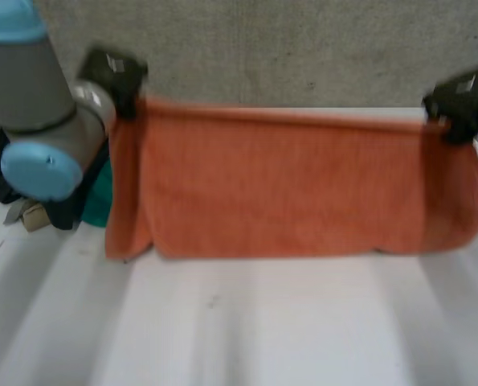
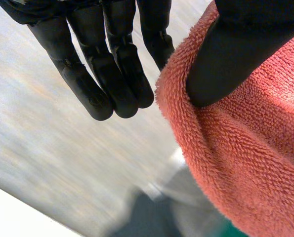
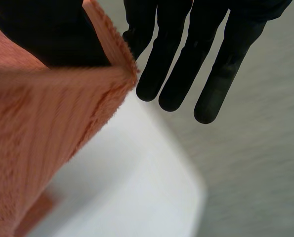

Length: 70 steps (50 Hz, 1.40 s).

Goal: Fold the laundry.

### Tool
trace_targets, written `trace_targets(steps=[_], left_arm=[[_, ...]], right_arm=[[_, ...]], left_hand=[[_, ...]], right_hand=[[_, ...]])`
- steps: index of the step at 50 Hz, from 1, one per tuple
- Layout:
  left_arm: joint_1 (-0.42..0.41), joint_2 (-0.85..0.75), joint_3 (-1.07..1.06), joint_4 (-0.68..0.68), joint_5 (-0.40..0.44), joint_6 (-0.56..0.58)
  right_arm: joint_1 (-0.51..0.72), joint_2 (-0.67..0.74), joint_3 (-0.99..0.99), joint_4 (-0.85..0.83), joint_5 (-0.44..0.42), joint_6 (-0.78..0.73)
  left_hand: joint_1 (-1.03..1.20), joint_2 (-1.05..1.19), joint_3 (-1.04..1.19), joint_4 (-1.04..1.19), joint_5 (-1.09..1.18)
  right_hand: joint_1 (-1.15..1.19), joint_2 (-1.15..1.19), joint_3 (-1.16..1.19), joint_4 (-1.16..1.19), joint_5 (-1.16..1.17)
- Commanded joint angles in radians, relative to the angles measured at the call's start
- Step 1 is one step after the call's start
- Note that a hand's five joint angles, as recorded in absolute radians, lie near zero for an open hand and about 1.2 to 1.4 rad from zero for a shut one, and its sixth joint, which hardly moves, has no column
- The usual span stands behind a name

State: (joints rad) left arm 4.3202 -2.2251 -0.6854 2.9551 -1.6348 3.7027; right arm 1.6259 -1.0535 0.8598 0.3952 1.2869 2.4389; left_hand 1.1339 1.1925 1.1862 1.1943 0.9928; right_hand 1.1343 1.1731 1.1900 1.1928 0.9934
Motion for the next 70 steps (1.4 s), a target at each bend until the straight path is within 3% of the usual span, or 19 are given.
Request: trace_targets(steps=[1,4,7,18,23,34,41,43,50,54,60,65,70], left_arm=[[-0.008,0.083,0.126,0.287,-0.010,-0.058],[-0.016,0.139,0.060,0.381,-0.010,-0.059],[-0.016,0.169,-0.006,0.415,-0.010,-0.055],[-0.004,0.203,-0.310,0.433,-0.008,-0.058],[-0.013,0.161,-0.477,0.435,-0.007,-0.049],[-0.031,0.021,-0.684,0.406,-0.014,0.069],[-0.089,0.145,-0.821,0.213,-0.057,0.203],[-0.121,0.220,-0.870,0.111,-0.083,0.211],[-0.160,0.306,-0.904,-0.213,-0.138,0.191],[-0.143,0.305,-0.829,-0.243,-0.116,0.180],[-0.096,0.231,-0.651,-0.094,-0.042,0.174],[-0.067,0.063,-0.459,0.077,0.019,0.201],[-0.056,-0.091,-0.289,0.114,0.038,0.273]], right_arm=[[-0.014,-0.055,-0.064,-0.546,0.061,0.352],[-0.029,-0.109,-0.013,-0.683,0.065,0.477],[-0.047,-0.131,0.016,-0.704,0.055,0.531],[-0.087,-0.106,0.134,-0.560,-0.080,0.523],[-0.104,-0.051,0.257,-0.434,-0.144,0.439],[-0.147,0.015,0.475,-0.265,-0.179,0.138],[-0.216,-0.082,0.528,0.034,-0.175,-0.081],[-0.265,-0.149,0.547,0.209,-0.169,-0.215],[-0.314,-0.194,0.570,0.483,-0.156,-0.550],[-0.285,-0.181,0.542,0.444,-0.156,-0.535],[-0.210,-0.088,0.472,0.277,-0.149,-0.431],[-0.152,0.012,0.386,0.073,-0.132,-0.353],[-0.110,0.102,0.332,-0.076,-0.120,-0.319]], left_hand=[[0.262,0.204,0.210,0.202,0.229],[0.262,0.204,0.210,0.202,0.229],[0.262,0.204,0.210,0.202,0.229],[0.262,0.204,0.210,0.202,0.229],[0.262,0.204,0.210,0.202,0.229],[0.262,0.204,0.210,0.202,0.229],[0.262,0.204,0.210,0.202,0.229],[0.262,0.204,0.210,0.202,0.229],[0.262,0.204,0.210,0.202,0.229],[0.262,0.204,0.210,0.202,0.229],[0.262,0.204,0.210,0.202,0.229],[0.262,0.204,0.210,0.202,0.229],[0.262,0.204,0.210,0.202,0.229]], right_hand=[[0.262,0.223,0.206,0.203,0.228],[0.262,0.223,0.206,0.203,0.228],[0.262,0.223,0.206,0.203,0.228],[0.262,0.223,0.206,0.203,0.228],[0.262,0.223,0.206,0.203,0.228],[0.262,0.223,0.206,0.203,0.228],[0.262,0.223,0.206,0.203,0.228],[0.262,0.223,0.206,0.203,0.228],[0.262,0.223,0.206,0.203,0.228],[0.262,0.223,0.206,0.203,0.228],[0.262,0.223,0.206,0.203,0.228],[0.262,0.223,0.206,0.203,0.228],[0.262,0.223,0.206,0.203,0.228]])
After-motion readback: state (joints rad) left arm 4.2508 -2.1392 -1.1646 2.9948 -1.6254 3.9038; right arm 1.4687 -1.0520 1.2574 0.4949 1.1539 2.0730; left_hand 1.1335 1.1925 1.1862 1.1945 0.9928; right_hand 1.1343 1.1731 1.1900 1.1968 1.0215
